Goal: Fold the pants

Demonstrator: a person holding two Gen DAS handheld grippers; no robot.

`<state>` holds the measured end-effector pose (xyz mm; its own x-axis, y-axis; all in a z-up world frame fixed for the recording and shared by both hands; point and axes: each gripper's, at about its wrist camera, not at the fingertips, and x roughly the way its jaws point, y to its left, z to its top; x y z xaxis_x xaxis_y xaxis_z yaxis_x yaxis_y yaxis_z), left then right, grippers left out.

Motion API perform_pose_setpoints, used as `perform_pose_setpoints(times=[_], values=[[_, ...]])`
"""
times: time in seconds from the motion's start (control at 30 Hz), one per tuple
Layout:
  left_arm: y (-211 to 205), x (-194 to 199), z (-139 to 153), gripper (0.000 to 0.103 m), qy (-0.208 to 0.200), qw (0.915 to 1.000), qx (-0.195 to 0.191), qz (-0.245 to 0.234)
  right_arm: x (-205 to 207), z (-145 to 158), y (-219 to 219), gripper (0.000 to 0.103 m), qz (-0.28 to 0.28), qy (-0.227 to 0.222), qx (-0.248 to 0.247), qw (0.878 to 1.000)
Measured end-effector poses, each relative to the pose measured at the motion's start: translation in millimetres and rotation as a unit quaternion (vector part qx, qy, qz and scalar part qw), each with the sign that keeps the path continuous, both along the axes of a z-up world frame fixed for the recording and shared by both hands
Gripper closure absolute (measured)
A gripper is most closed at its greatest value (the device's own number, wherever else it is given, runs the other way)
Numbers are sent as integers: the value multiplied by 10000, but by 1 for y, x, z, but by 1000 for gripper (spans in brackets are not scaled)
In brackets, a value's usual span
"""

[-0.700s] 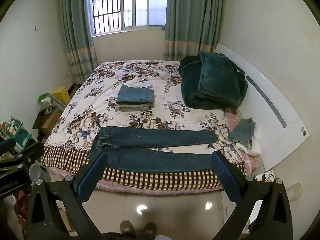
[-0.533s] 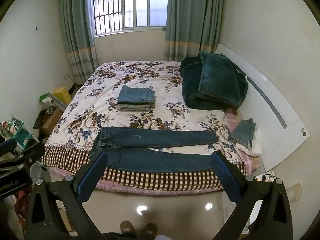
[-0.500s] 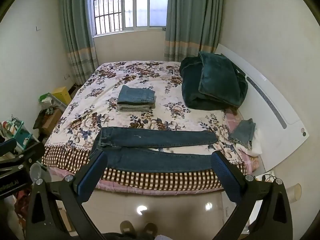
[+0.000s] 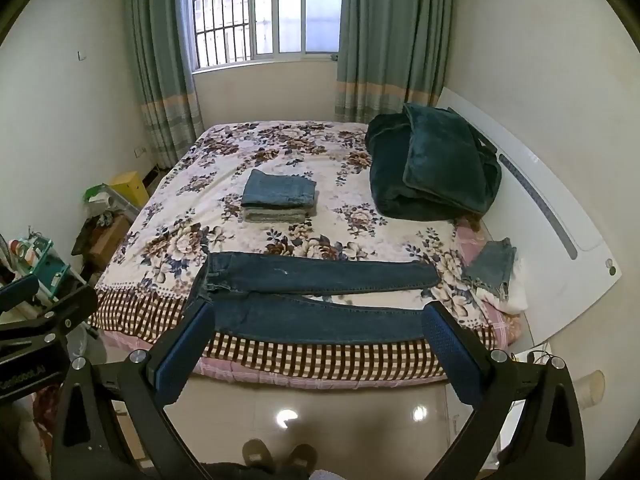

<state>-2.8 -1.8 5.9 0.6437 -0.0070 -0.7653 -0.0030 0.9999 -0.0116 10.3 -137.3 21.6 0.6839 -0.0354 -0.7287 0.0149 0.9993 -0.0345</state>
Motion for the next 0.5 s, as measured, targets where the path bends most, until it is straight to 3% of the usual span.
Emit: perform_pose_setpoints(times=[0.5], values=[[-4, 4, 4, 0, 7, 10000, -4, -59, 3, 5, -11, 0, 12, 0, 36, 10000]])
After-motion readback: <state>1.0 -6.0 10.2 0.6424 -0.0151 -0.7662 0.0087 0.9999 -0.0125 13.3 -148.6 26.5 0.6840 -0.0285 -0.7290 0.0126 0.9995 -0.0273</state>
